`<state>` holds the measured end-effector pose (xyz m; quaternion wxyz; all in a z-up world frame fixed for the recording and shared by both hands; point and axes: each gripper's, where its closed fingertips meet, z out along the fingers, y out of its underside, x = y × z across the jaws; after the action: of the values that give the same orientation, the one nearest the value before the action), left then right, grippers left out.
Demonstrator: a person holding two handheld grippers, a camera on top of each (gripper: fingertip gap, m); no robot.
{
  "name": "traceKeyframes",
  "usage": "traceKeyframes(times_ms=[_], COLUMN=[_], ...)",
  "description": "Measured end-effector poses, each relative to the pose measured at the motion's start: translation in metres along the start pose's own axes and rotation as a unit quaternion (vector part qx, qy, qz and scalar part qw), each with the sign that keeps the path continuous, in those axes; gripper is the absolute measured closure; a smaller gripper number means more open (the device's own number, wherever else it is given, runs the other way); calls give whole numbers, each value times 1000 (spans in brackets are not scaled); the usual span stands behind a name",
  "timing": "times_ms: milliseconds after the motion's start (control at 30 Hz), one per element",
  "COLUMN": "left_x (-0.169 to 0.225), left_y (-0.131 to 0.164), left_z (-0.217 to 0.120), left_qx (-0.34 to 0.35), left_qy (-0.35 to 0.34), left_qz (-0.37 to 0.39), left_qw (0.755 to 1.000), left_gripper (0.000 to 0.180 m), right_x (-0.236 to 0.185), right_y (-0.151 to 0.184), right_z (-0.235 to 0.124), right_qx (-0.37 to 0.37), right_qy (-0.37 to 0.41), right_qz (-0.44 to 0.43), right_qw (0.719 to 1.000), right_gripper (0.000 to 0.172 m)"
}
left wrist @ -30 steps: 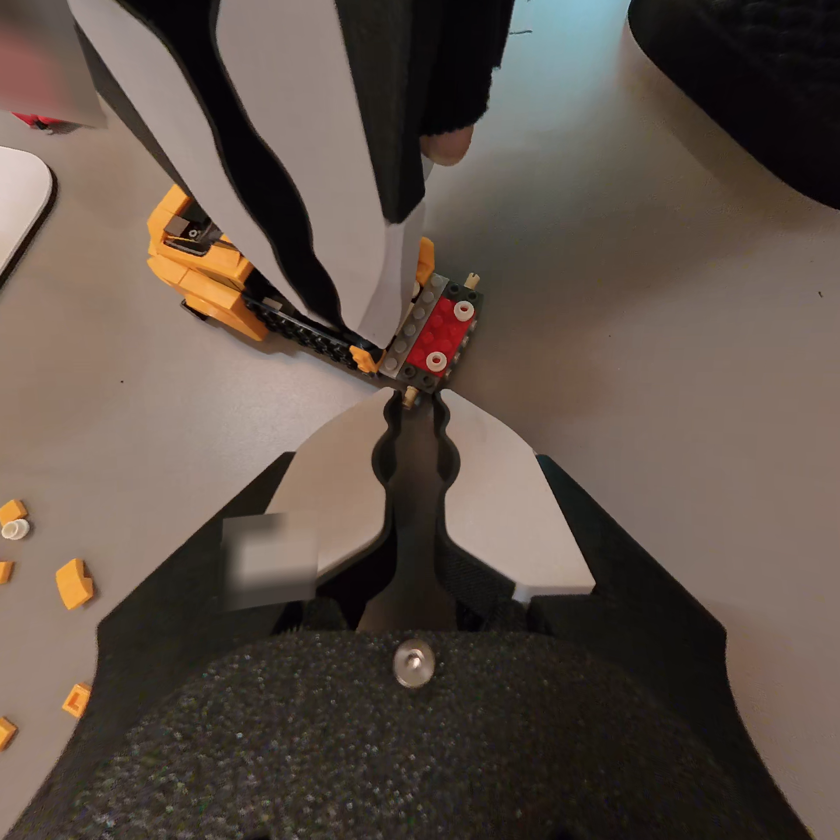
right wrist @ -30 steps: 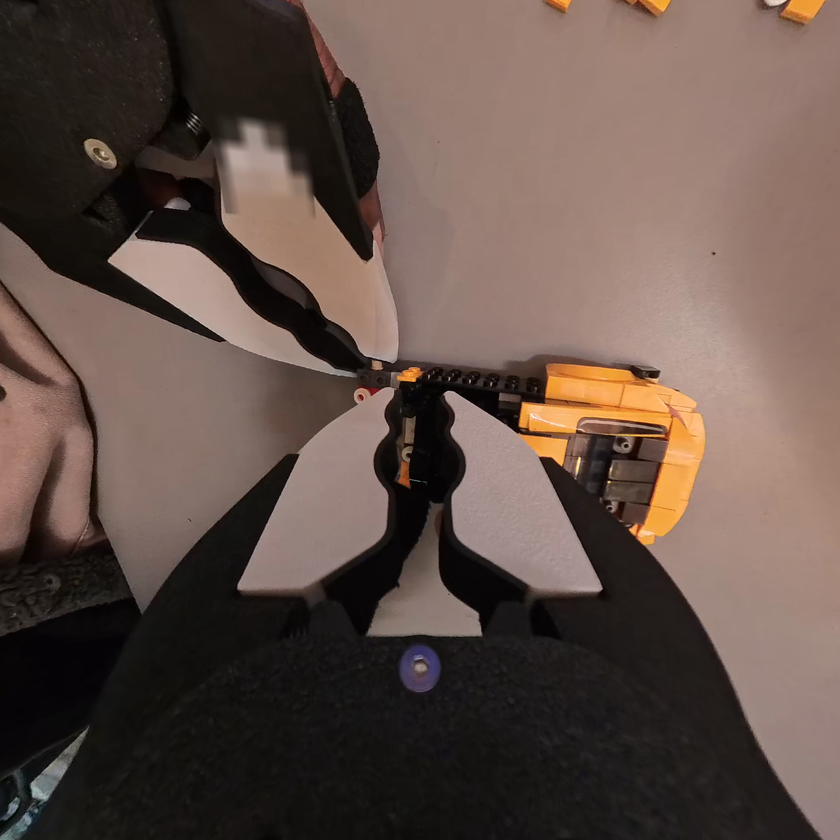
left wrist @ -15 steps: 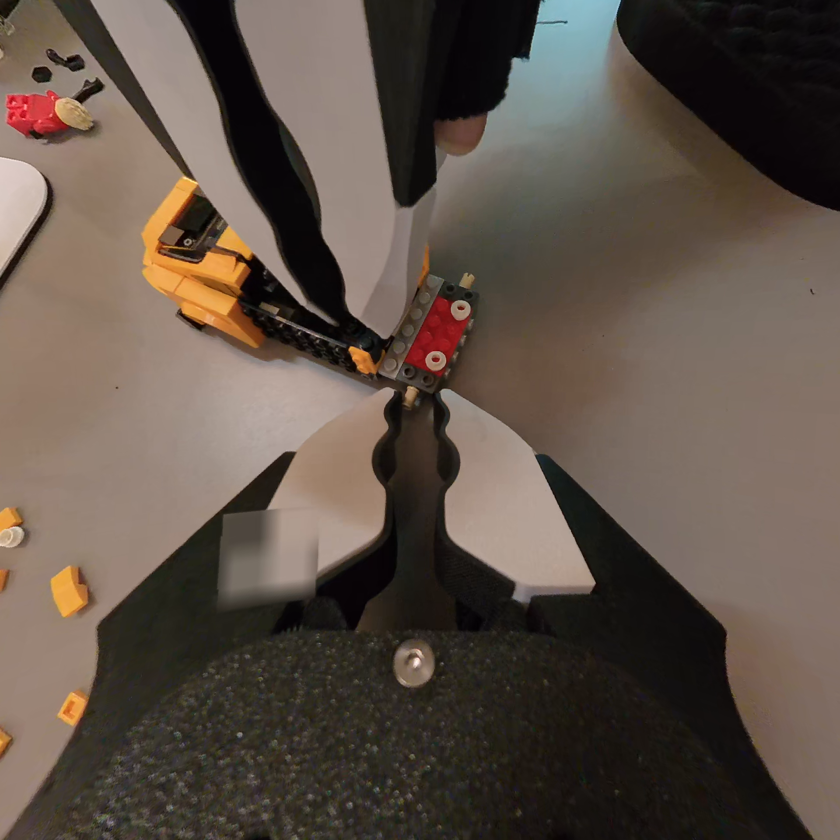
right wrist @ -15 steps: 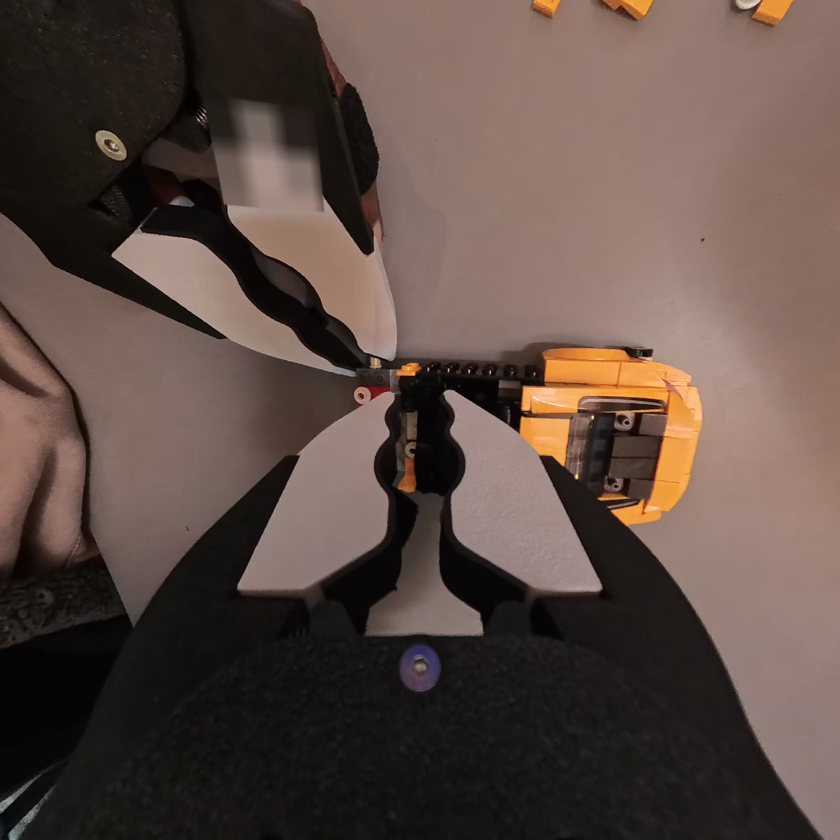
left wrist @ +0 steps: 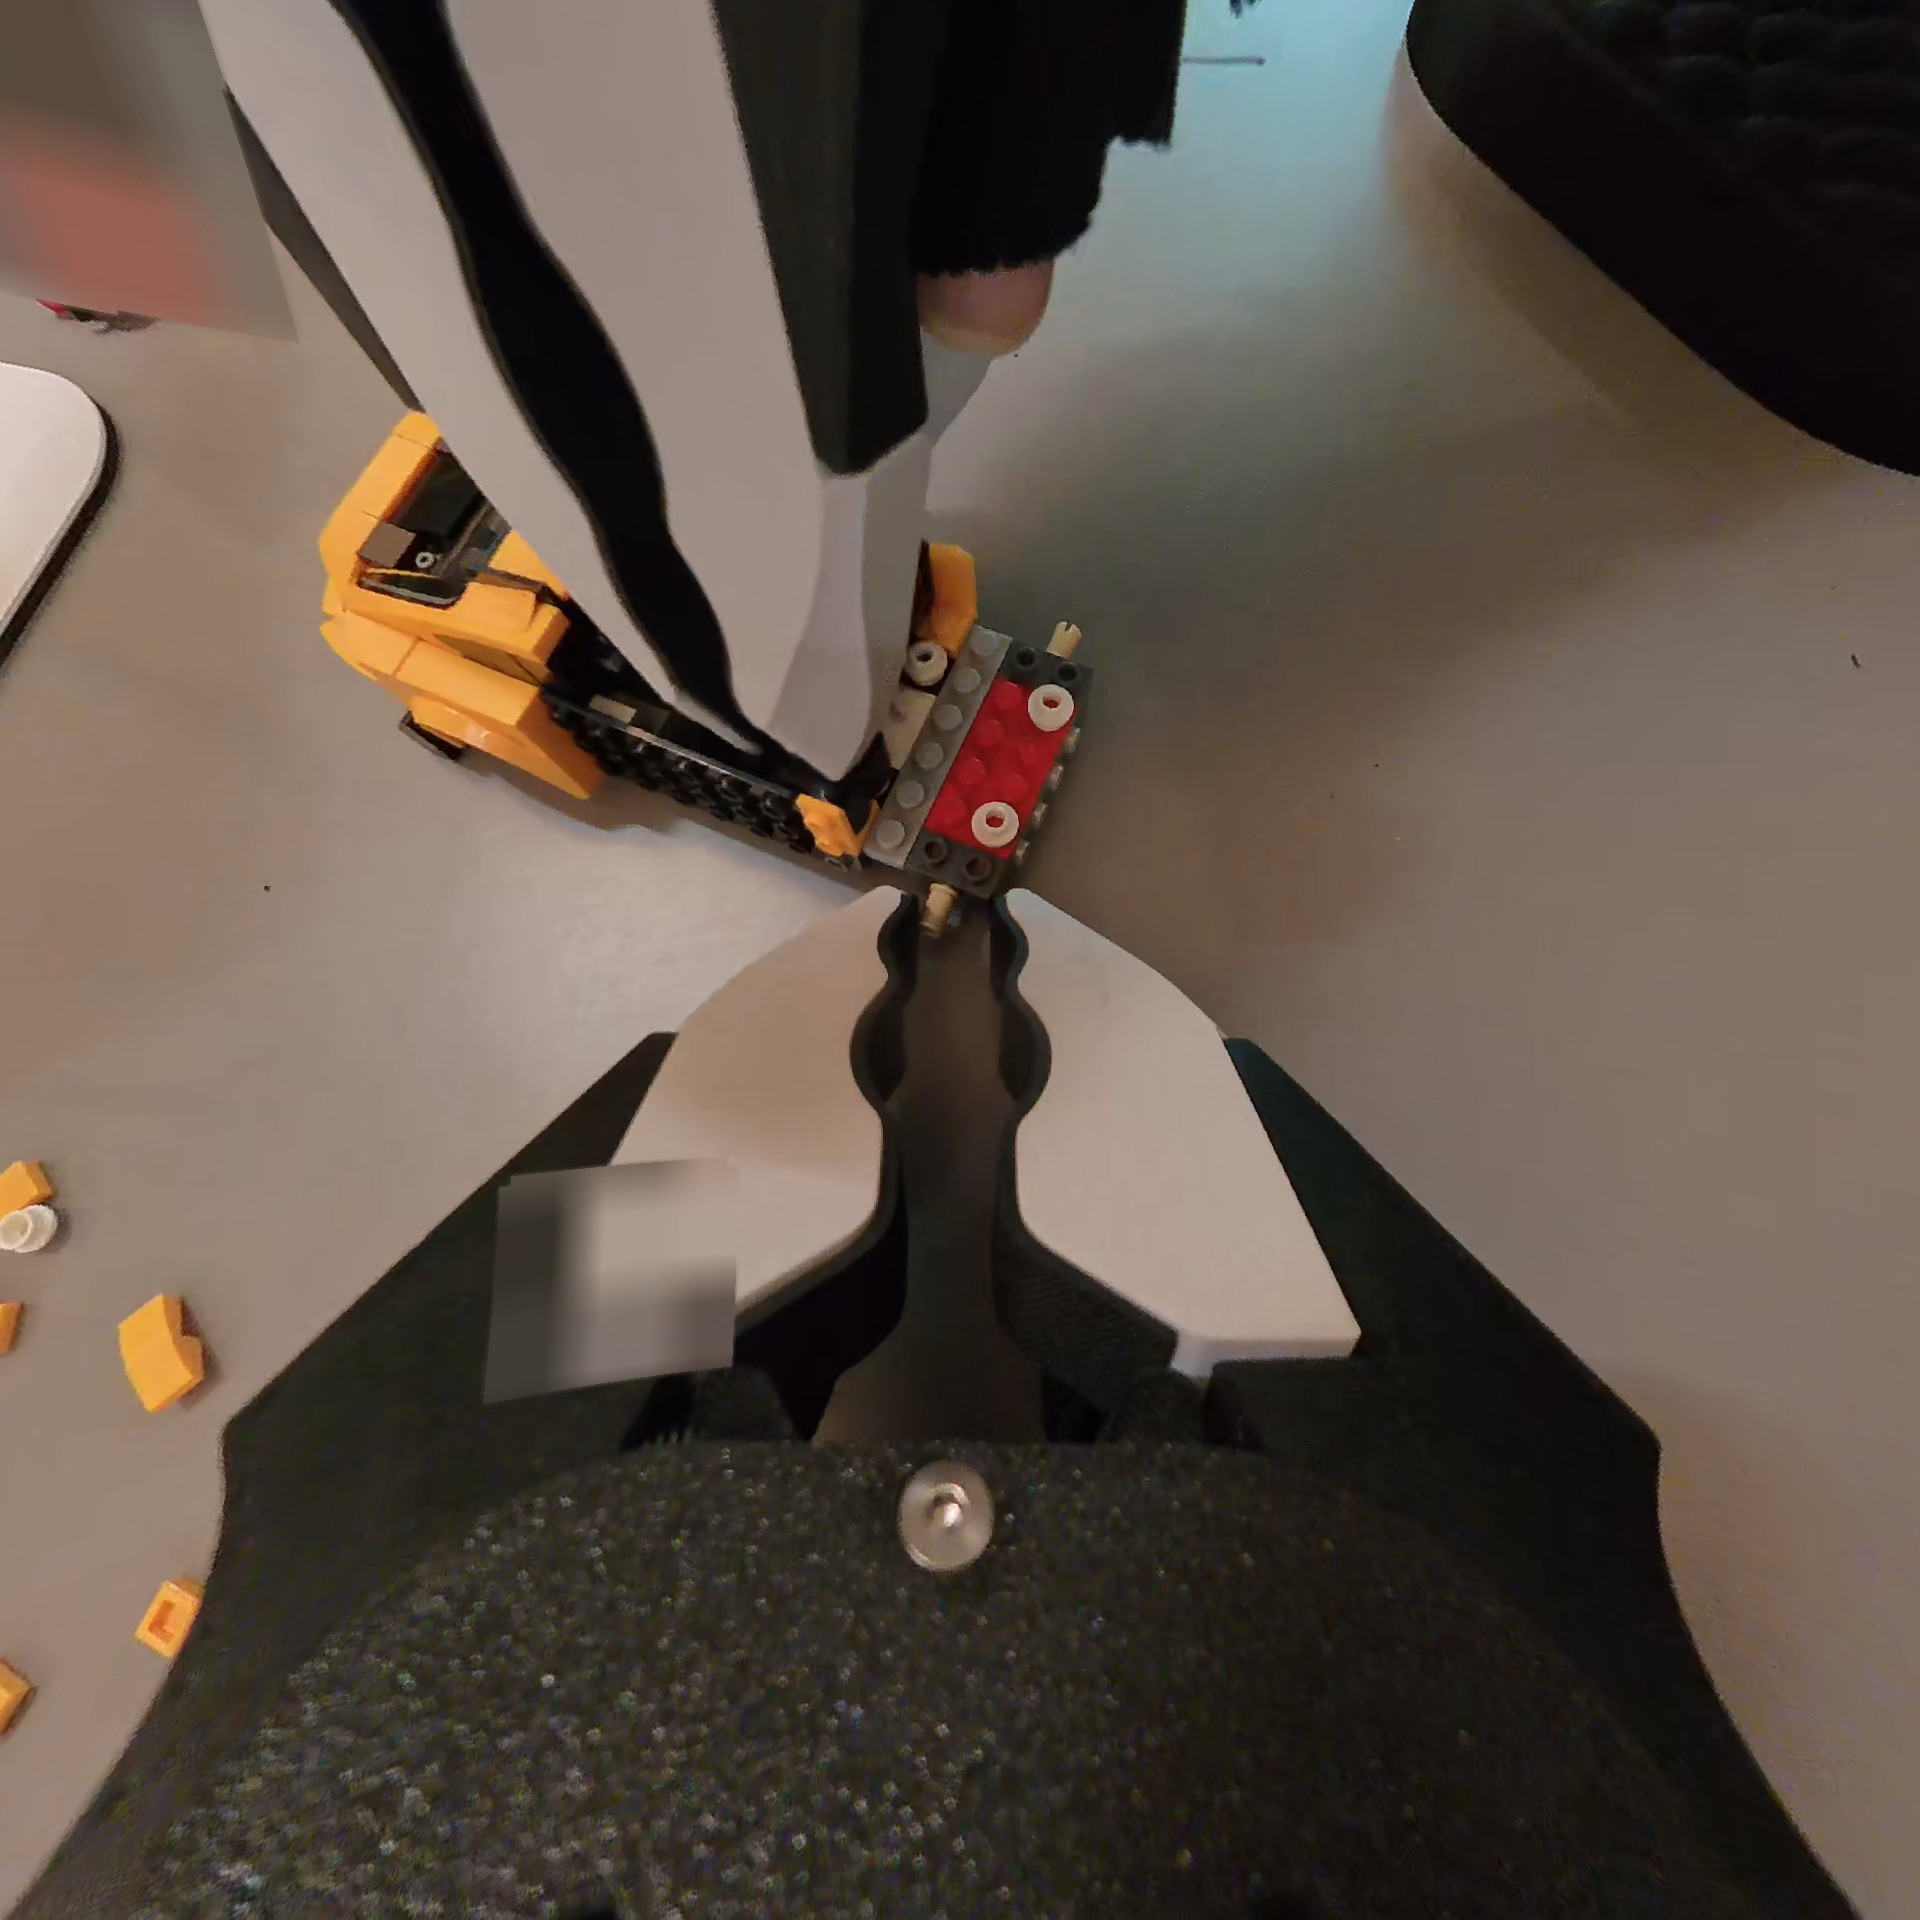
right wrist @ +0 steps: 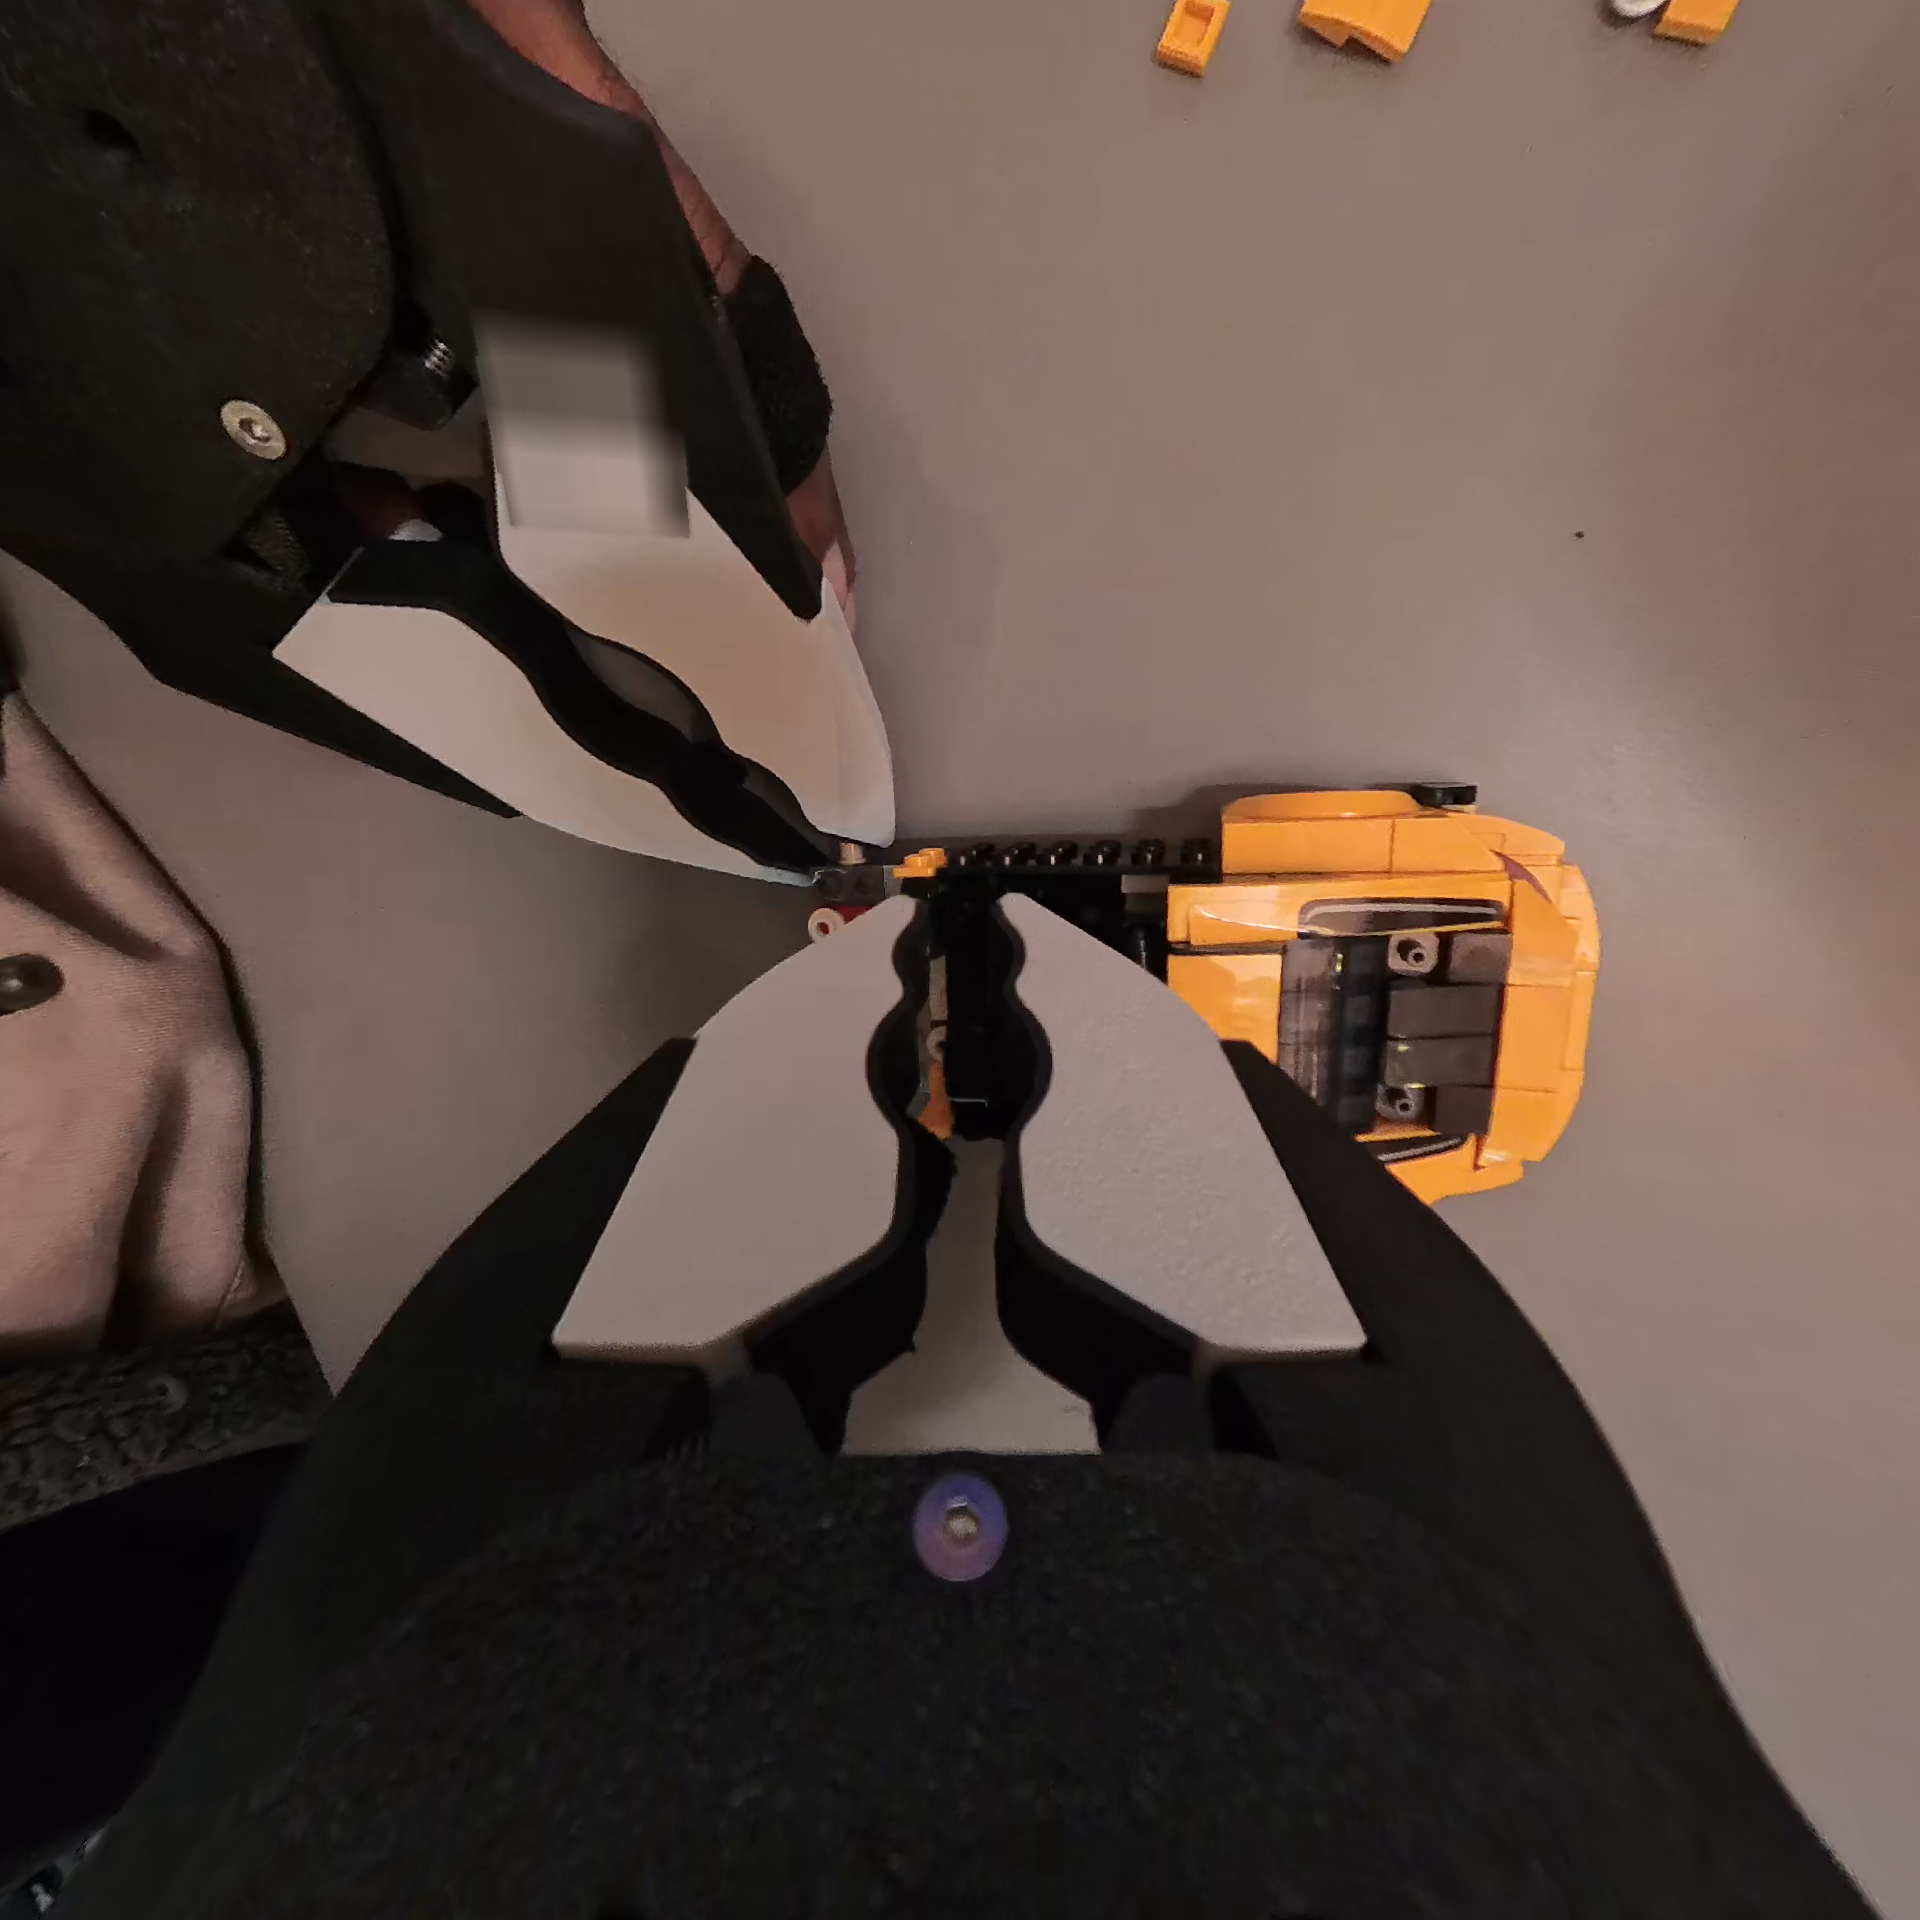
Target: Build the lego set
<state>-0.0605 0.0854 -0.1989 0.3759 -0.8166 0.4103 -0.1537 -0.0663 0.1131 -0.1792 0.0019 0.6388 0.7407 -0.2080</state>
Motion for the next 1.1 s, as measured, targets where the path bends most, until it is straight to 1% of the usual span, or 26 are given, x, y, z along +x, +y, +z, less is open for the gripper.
traceKeyframes(times_ms=[133, 333, 700, 800, 867, 967, 1033, 1100], left_x=[0, 0, 0, 0, 0, -1, -2, -4], left_y=[0, 0, 0, 0, 0, 1, 2, 4], left_z=[0, 0, 1, 1, 0, 0, 0, -3], left_qx=[0, 0, 0, 2, 3, 4, 2, -6], left_qy=[0, 0, 0, 3, 2, 2, -3, -12], left_qz=[0, 0, 0, -1, 1, 2, 10, 32], left_qw=[1000, 1000, 1000, 1000, 1000, 1000, 1000, 999], left_gripper=[167, 167, 167, 167, 167, 167, 166, 161], right_x=[2, 1, 1, 1, -4, -11, -28, -38], right_y=[0, 1, 0, 1, -5, -3, 3, 14], right_z=[0, 0, 0, -3, -14, -30, -29, -21], right_qx=[-5, -23, -17, 4, 51, 95, 125, 137], right_qy=[10, 35, 64, 65, 56, 78, 64, 78], right_qz=[-9, -49, -72, -55, -45, -53, -52, -56], right_qw=[1000, 998, 995, 996, 996, 991, 989, 986], right_gripper=[165, 166, 166, 166, 163, 159, 159, 159])
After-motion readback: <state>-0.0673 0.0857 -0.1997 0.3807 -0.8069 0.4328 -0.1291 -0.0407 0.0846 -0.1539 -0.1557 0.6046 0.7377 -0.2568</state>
